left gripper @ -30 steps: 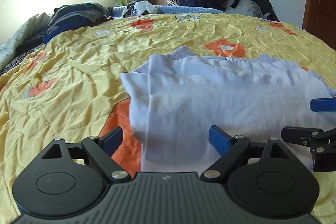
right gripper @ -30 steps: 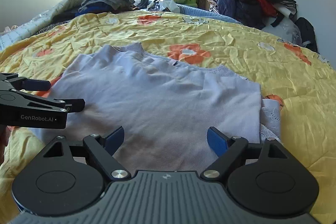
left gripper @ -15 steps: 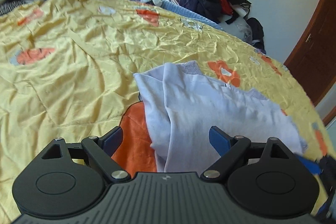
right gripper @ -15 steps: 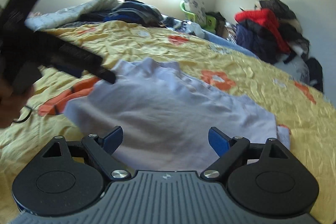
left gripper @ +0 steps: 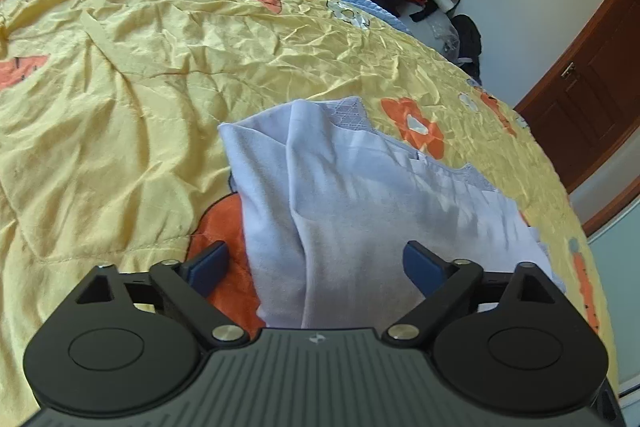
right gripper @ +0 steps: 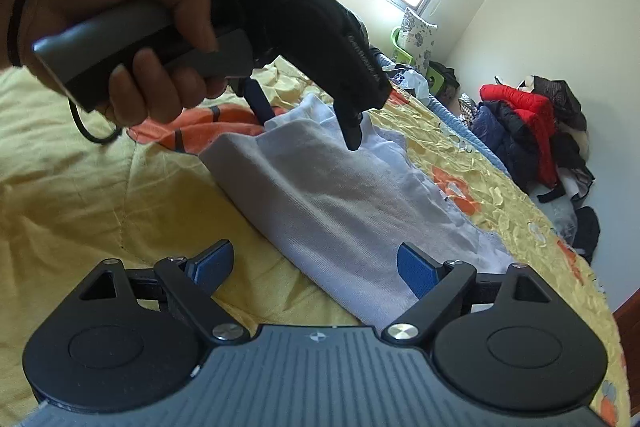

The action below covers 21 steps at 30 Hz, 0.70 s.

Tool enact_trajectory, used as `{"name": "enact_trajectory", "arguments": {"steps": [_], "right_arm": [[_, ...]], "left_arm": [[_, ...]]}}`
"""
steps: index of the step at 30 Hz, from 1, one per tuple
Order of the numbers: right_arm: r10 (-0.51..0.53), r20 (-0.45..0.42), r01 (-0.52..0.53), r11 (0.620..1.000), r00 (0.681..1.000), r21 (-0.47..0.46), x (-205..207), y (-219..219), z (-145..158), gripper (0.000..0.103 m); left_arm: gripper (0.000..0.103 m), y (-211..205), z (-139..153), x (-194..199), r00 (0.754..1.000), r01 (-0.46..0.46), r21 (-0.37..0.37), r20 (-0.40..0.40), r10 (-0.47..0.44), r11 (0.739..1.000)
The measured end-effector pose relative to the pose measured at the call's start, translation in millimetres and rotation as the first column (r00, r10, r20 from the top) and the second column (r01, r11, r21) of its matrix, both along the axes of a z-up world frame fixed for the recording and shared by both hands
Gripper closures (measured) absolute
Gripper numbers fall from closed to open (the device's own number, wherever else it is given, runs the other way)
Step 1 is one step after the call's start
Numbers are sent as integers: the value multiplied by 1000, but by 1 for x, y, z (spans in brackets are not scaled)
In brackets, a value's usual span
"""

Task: Fold small clothes
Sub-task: 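Move both open grippers to one long side edge of the folded top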

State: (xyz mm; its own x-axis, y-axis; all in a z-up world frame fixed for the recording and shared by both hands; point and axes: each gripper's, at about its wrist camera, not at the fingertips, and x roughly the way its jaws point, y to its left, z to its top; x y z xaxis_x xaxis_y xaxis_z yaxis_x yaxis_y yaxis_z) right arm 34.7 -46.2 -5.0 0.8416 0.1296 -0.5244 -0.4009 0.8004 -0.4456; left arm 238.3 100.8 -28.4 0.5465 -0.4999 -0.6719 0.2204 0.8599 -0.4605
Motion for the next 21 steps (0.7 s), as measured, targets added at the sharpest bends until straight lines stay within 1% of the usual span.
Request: {"name": "enact_trajectory", "arguments": {"steps": [1,4,6,10,11,13,15,17,18,20,21], "right_arm": [[-6,13,6,1000,1000,-8,0,3,-2,15],[-23,44,24,999,999,-32,3,11,-6,14],[-30,73,34,998,997,-59,6,17,-9,14],[-19,154,43,987,988,-152,11,35,-19,14],[-15,169,43,986,985,-163,12,38,-20,14],[-25,161,49,988,987,-147,20,41,-19,14],[-33,163,56,989,986,-140,27,43,-19,14],[-34,166,58,988,986,-142,32,45,-18,14],[-33,165,56,989,986,-140,35,47,-18,14],[-31,162,53,989,986,-135,39,49,-17,14],[-29,164,52,989,986,-137,41,50,-17,14]], "left_arm": [[2,0,-1,3,1000,5,-16,-6,-5,1000],[2,2,-2,12,999,25,-56,-20,-26,998],[2,3,-4,19,999,36,-105,-34,-40,994],[2,7,-9,33,997,42,-214,-53,-54,976],[2,8,-10,36,997,39,-237,-56,-54,971],[3,10,-13,43,996,33,-281,-65,-54,959],[3,10,-14,49,996,29,-296,-72,-52,955],[3,6,-13,53,996,32,-290,-68,-54,957],[5,4,-13,55,997,34,-280,-61,-53,959],[14,-1,-11,57,998,36,-246,-46,-49,969],[25,-4,-10,58,998,37,-225,-42,-48,974]]}}
